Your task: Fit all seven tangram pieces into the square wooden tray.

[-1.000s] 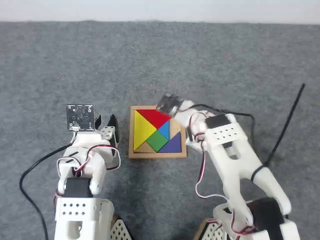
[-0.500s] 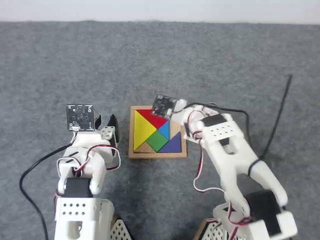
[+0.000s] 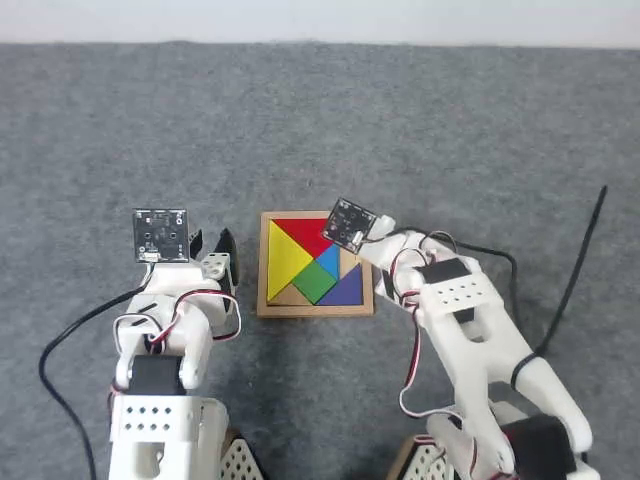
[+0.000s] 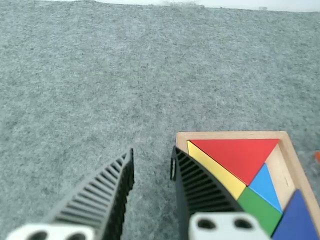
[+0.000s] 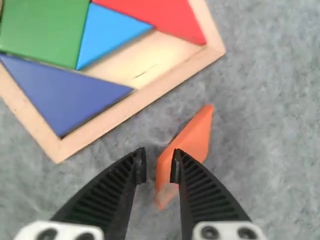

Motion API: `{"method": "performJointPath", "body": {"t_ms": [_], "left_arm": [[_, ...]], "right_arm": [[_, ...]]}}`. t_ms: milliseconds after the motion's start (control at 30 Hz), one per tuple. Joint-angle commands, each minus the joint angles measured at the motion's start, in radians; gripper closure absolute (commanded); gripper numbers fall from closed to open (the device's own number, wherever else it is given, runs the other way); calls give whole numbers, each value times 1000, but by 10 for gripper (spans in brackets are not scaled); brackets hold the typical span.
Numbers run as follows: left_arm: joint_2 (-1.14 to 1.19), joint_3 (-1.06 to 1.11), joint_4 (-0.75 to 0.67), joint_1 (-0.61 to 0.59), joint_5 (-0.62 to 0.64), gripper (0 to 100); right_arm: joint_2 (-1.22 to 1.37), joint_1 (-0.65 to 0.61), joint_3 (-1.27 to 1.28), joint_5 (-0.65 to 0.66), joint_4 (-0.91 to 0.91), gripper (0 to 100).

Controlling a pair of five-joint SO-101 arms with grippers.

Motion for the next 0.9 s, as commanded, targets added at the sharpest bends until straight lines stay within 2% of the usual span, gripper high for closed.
{"method": "performJointPath", "body": {"t_ms": [0,167,500,667,867], "left_arm": [[-18,-7,-5,0,-9,874],[-18,-7,-5,0,-9,874],[-18,-7,-5,3,-9,874],[-18,-7,-6,3,-9,874],[-18,-7,-6,2,-9,874]], "right_arm": [[30,31,-8,21,-71,908],[145,82,-71,28,-110,908],[297,74,-178,28,-54,907],[323,36,-204,23,-5,852],[325,-1,-222,21,36,861]]}}
